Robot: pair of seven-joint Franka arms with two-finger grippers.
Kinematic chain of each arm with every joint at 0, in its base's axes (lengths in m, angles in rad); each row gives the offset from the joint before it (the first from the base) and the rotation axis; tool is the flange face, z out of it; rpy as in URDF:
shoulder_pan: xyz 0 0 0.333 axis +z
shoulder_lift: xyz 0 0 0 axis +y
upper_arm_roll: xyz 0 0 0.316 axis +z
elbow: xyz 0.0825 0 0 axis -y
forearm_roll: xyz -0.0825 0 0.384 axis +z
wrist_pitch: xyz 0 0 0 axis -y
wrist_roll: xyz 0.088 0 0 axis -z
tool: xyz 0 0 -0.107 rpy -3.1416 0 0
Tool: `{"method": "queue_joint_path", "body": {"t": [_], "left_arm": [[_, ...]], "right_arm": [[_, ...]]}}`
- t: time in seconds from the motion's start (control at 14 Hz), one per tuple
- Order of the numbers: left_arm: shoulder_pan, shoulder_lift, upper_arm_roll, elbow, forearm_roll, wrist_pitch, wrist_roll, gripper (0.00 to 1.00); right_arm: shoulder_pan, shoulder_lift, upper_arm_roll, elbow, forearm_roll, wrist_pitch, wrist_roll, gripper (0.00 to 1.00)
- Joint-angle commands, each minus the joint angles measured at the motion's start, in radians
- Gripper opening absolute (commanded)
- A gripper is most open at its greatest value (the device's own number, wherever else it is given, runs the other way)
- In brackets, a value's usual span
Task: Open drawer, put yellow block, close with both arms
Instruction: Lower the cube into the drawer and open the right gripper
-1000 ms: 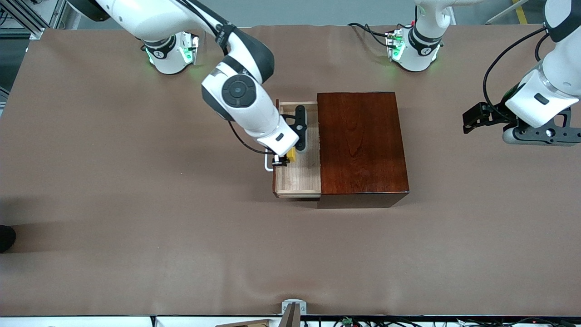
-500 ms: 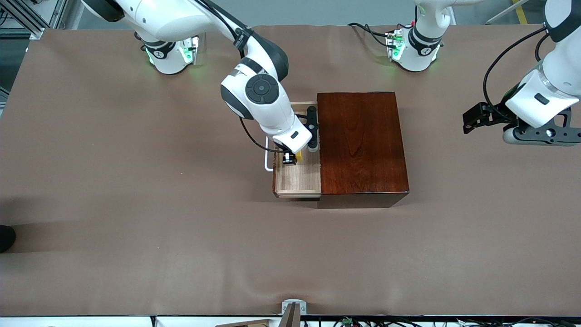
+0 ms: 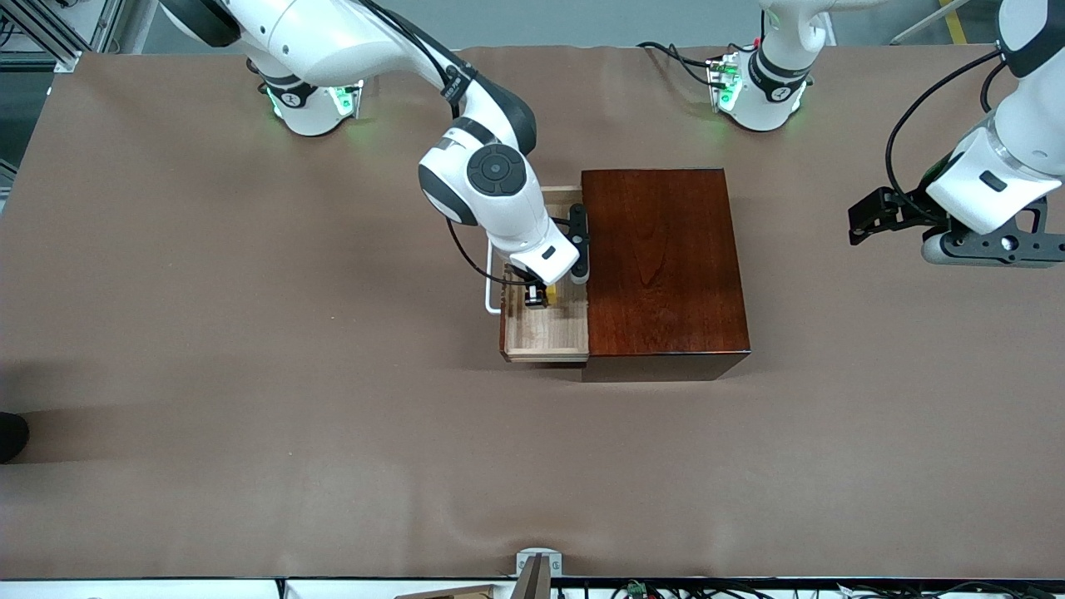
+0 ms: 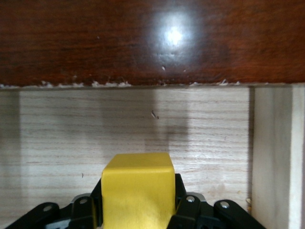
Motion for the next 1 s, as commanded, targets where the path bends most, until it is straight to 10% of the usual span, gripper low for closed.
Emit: {"method": "queue_joint_path", "body": {"t": [0.0,0.07,0.14,0.21,0.93], "left_arm": [[0.010,-0.010,-0.001,-0.008,-0.020,0.009,0.024,1.00],[0.010,-0.010,-0.001,-0.008,-0.020,0.009,0.024,1.00],[0.010,-0.010,-0.001,-0.006,-0.020,0.009,0.023,1.00],[0.010,-0.009,-0.001,-0.006,-0.020,0.009,0.023,1.00],[0.010,-0.006,0.000,-0.006,-0.022,0.006,0.015,1.00]], "right_arm": [[0.024,0.023,-0.012,0.020,-0.054,0.001,0.059,0.00],[0.026,0.023,-0.012,0.020,-0.055,0.001,0.065,0.01],[0.026,0.023,-0.012,0.020,-0.056,0.001,0.074,0.35],[0.028,0.023,-0.012,0.020,-0.059,0.001,0.090,0.99],[0.017,-0.139,-0.006,0.024,-0.042,-0.148,0.229,1.00]]}}
